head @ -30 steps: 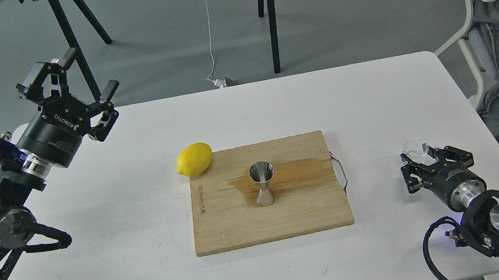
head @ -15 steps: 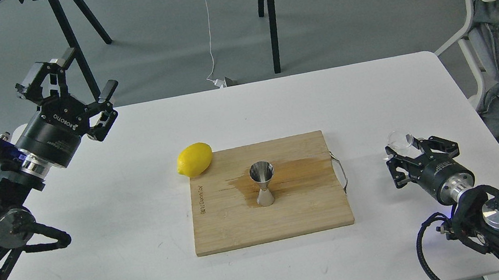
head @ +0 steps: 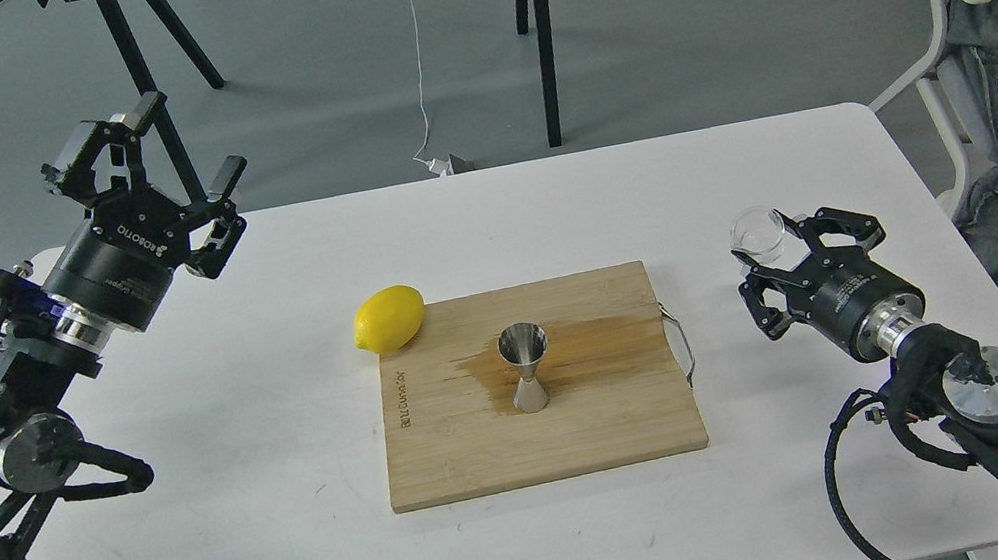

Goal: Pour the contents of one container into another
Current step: 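Close the right gripper on the clear glass and lift it, then carry the glass with the right gripper over the jigger and tilt it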

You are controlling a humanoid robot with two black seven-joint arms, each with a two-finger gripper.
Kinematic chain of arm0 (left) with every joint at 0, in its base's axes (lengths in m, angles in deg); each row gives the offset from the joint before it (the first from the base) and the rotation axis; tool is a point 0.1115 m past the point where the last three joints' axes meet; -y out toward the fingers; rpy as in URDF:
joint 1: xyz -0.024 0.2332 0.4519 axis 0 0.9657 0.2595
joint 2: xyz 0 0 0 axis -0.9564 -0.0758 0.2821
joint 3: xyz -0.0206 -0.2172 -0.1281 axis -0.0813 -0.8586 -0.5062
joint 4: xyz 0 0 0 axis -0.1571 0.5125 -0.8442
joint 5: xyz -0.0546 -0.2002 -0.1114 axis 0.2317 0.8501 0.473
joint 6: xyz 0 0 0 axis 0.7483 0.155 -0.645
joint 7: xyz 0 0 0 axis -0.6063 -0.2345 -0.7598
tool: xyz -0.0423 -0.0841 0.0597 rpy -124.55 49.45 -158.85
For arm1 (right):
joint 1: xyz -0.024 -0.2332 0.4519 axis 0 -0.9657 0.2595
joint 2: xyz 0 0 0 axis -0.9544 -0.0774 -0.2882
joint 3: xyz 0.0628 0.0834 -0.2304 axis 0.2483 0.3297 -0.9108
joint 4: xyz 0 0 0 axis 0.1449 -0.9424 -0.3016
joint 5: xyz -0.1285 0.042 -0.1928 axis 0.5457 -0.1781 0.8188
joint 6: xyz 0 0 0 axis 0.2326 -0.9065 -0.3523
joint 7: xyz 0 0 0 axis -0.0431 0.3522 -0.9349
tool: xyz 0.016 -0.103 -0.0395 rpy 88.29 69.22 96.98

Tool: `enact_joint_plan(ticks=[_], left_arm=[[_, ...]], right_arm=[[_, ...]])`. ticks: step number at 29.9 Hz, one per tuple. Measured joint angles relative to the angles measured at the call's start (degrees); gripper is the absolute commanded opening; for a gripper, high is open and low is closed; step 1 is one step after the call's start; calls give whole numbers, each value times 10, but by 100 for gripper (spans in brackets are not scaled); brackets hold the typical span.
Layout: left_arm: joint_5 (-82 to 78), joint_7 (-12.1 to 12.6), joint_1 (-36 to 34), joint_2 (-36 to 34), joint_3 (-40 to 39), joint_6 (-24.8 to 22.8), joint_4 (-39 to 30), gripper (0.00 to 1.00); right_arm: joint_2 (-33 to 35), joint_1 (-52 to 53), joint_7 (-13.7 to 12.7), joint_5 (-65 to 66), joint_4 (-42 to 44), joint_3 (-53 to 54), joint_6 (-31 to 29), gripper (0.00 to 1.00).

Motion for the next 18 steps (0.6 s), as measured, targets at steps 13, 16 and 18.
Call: enact_joint_plan(ticks=[13,16,18], left_arm=[[0,0,0,0,0,0,0,89],[0,0,0,0,0,0,0,89],[0,0,0,0,0,0,0,89]], right_arm=[[-4,128,1,12,-3,-132,32,43],[-4,158,1,13,-2,-170,33,42],[-3,179,1,18,-2,-200,34,42]])
